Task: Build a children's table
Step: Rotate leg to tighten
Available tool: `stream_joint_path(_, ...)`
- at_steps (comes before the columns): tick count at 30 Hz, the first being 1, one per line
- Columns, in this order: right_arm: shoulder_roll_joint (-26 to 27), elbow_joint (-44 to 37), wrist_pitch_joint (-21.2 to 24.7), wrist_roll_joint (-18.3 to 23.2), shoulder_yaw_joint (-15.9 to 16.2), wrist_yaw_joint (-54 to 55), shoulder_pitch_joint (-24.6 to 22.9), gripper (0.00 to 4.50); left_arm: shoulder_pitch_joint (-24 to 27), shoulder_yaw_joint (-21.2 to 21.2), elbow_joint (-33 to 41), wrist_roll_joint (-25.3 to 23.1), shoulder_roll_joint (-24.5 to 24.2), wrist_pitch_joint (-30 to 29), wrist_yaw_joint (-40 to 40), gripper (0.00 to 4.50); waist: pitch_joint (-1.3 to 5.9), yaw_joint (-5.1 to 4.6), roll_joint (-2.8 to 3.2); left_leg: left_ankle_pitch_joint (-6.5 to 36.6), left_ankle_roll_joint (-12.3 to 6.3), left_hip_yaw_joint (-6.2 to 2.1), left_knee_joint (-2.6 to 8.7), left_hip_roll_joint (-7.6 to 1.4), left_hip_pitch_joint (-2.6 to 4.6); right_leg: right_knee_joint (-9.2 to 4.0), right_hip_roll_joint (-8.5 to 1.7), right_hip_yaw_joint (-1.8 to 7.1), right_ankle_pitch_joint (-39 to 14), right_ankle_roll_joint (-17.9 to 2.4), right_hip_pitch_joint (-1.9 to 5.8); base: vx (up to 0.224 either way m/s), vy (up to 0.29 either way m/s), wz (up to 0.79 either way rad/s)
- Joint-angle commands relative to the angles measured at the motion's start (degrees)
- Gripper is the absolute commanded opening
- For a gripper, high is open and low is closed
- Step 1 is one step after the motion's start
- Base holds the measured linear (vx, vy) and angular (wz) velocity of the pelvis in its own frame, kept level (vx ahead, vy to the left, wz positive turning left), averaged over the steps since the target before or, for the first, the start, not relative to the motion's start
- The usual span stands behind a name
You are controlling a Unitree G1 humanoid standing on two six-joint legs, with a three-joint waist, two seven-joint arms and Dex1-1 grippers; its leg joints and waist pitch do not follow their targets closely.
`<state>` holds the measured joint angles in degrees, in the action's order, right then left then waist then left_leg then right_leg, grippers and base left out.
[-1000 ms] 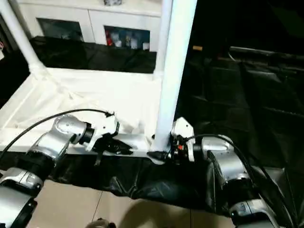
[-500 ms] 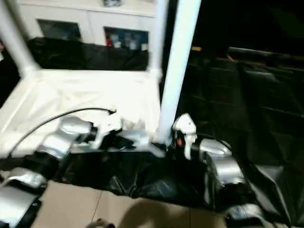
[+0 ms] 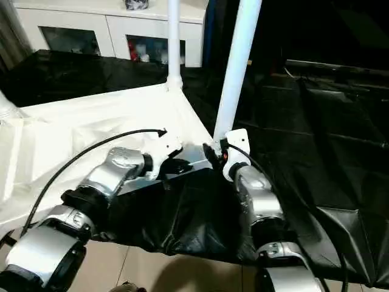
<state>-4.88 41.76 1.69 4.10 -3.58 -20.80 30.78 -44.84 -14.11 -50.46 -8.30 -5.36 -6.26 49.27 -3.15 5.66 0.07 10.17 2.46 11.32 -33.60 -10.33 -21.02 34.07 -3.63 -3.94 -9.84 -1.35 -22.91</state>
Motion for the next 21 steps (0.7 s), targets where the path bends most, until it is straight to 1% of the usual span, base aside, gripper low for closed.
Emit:
stream_joint_path(1,5.31,0.32,0.7,0.64,5.94,-8.05,-0.3,3.49,-0.31,-2.2,2.11,1.45,4.14,3.44,1.37,0.0,3.62,-0.15,-0.42,13.23,-2.21,-1.69,4.1,-3.16,0.93,-4.74,-5.57,3.0,-16.37,-10.75,2.61,0.0,0.0,0.0)
stream_joint_path(2,5.31,0.32,0.7,0.64,5.94,-8.05,-0.3,3.49,-0.31,-2.2,2.11,1.45,4.14,3.44,1.37,0.0,3.63,-0.14,-0.41,13.2,-2.3,-1.73,4.08,-3.16,0.86,-4.68,-5.65,3.01,-16.42,-10.78,2.69,0.0,0.0,0.0)
stream_joint_path(3,5.07,0.35,0.46,0.24,6.13,-8.19,-0.28,3.79,-0.17,-2.22,2.21,1.45,4.03,3.67,1.8,0.0,3.63,-0.19,-0.39,12.89,-2.25,-1.73,4.11,-3.2,0.88,-4.64,-5.65,3.05,-16.11,-10.96,2.62,0.0,0.0,0.0)
stream_joint_path(4,4.17,-0.17,0.24,-0.29,6.89,-9.68,-0.5,3.88,0.4,-2.43,3.05,1.82,3.44,4.18,3.66,0.0,3.64,-0.21,-0.44,12.84,-2.25,-1.7,4.11,-3.22,0.89,-4.62,-5.66,3.05,-16.02,-11.07,2.64,0.0,0.0,0.0)
stream_joint_path(5,4.17,-0.17,0.24,-0.29,6.89,-9.68,-0.5,3.92,0.4,-2.43,3.05,1.82,3.44,4.18,3.66,0.0,3.67,-0.21,-0.43,12.75,-2.45,-1.71,4.05,-3.18,0.78,-4.56,-5.75,3.04,-15.82,-11.21,2.76,0.0,0.0,0.0)
stream_joint_path(6,3.09,-0.53,-0.36,-0.72,7.55,-11.52,-0.69,3.92,0.92,-2.71,3.74,2.11,2.68,4.62,5.6,0.0,3.66,-0.28,-0.53,12.58,-2.53,-1.7,4.07,-3.21,0.75,-4.55,-5.74,3.06,-15.63,-11.25,2.75,0.0,0.0,0.0)
stream_joint_path(7,1.35,-1.56,-0.77,-0.65,8.42,-15.17,-1.21,3.92,1.67,-3.09,4.72,2.46,1.41,5.29,8.15,0.0,3.73,-0.28,-0.52,12.06,-2.9,-1.68,3.99,-3.19,0.7,-4.48,-5.72,3.03,-14.82,-11.42,2.82,0.0,0.0,0.0)
stream_joint_path(8,0.74,-1.82,-1.01,-0.61,8.71,-16.44,-1.38,3.92,1.91,-3.22,5.01,2.57,0.97,5.55,9.01,0.0,3.73,-0.13,-0.46,11.91,-3.03,-1.77,4.02,-3.34,0.7,-4.38,-5.81,3.02,-14.36,-11.52,2.91,0.0,0.0,0.0)
stream_joint_path(9,-1.17,-2.68,-1.56,-0.24,9.55,-20.67,-1.93,3.92,2.6,-3.35,5.84,3.11,-0.32,6.29,11.48,0.0,3.74,-0.28,-0.77,11.43,-3.75,-1.61,3.93,-3.26,0.6,-4.24,-5.67,3.02,-13.05,-11.85,2.98,0.0,0.0,0.0)
stream_joint_path(10,-1.17,-2.68,-1.56,-0.24,9.55,-20.67,-1.93,3.92,2.6,-3.35,5.84,3.11,-0.32,6.29,11.48,0.0,3.72,-0.28,-0.76,11.18,-3.98,-1.62,3.89,-3.24,0.52,-4.16,-5.66,3.01,-12.93,-11.95,3.06,0.0,0.0,0.0)
stream_joint_path(11,-2.85,-3.47,-2.29,0.02,10.3,-24.14,-2.46,3.92,3.2,-3.14,6.76,3.8,-1.38,6.39,13.73,0.0,3.67,-0.28,-0.69,11.07,-4.11,-1.52,3.88,-3.32,0.61,-4.2,-5.67,3.03,-13.17,-12.23,2.9,0.0,0.0,0.0)
stream_joint_path(12,-4.19,-4.34,-2.41,0.53,10.75,-27.33,-2.94,3.92,3.72,-2.87,7.67,4.6,-2.3,6.5,15.87,0.0,3.68,-0.17,-0.67,11.02,-4.18,-1.51,3.8,-3.31,0.61,-4.19,-5.68,2.96,-13.44,-12.35,2.97,0.0,0.0,0.0)
stream_joint_path(13,-4.27,-4.4,-2.42,0.56,10.78,-27.53,-2.97,3.92,3.76,-2.85,7.73,4.65,-2.36,6.51,16.0,0.0,3.57,0.05,-0.62,11.24,-4.38,-1.44,3.82,-3.43,0.5,-4.23,-5.64,2.96,-14.14,-12.25,2.97,0.0,0.0,0.0)
stream_joint_path(14,-5.36,-5.21,-2.44,1.02,11.14,-30.12,-3.39,3.92,4.18,-2.63,8.54,5.34,-3.1,6.36,17.74,0.0,3.45,-0.04,-0.57,12.03,-4.19,-1.43,3.94,-3.45,0.59,-4.38,-5.5,2.9,-15.58,-11.9,2.75,0.0,0.0,0.0)
stream_joint_path(15,-5.36,-5.21,-2.44,1.02,11.14,-30.12,-3.39,3.92,4.18,-2.63,8.54,5.34,-3.1,6.36,17.74,0.0,3.53,0.04,-0.58,12.35,-4.01,-1.48,3.93,-3.5,0.66,-4.38,-5.61,2.87,-16.24,-11.84,2.81,0.0,0.0,0.0)
stream_joint_path(16,-7.04,-6.78,-2.43,1.53,11.81,-33.89,-4.15,3.92,4.7,-2.57,9.86,6.08,-4.44,5.81,20.17,0.0,3.44,-0.05,-0.49,12.78,-3.7,-1.52,3.99,-3.52,0.65,-4.46,-5.59,2.89,-17.34,-11.69,2.67,0.0,0.0,0.0)
stream_joint_path(18,-9.16,-8.77,-2.54,2.07,12.73,-38.61,-5.16,3.92,5.34,-2.56,11.49,6.71,-6.11,5.22,23.04,0.0,3.45,0.11,-0.52,13.49,-3.55,-1.57,4.02,-3.64,0.7,-4.5,-5.64,2.92,-18.27,-11.45,2.67,0.0,0.0,0.0)
stream_joint_path(19,-9.44,-9.03,-2.57,2.12,12.87,-39.19,-5.3,3.92,5.41,-2.57,11.66,6.77,-6.33,5.18,23.39,0.0,3.45,0.16,-0.52,13.51,-3.51,-1.62,4.06,-3.72,0.69,-4.45,-5.61,2.92,-18.3,-11.37,2.68,0.0,0.0,0.0)
stream_joint_path(20,-10.84,-10.54,-2.37,2.5,13.66,-42.2,-6.08,3.92,5.71,-2.52,12.35,7.03,-7.33,5.02,25.05,0.0,3.45,0.21,-0.39,13.31,-3.62,-1.52,4.02,-3.69,0.68,-4.4,-5.55,3.0,-17.79,-11.39,2.55,0.0,0.0,0.0)
stream_joint_path(21,-10.84,-10.54,-2.37,2.5,13.66,-42.2,-6.08,3.92,5.71,-2.52,12.35,7.03,-7.33,5.02,25.05,0.0,3.48,0.29,-0.47,13.25,-3.75,-1.5,3.99,-3.63,0.67,-4.46,-5.55,2.98,-17.67,-11.37,2.64,0.0,0.0,0.0)
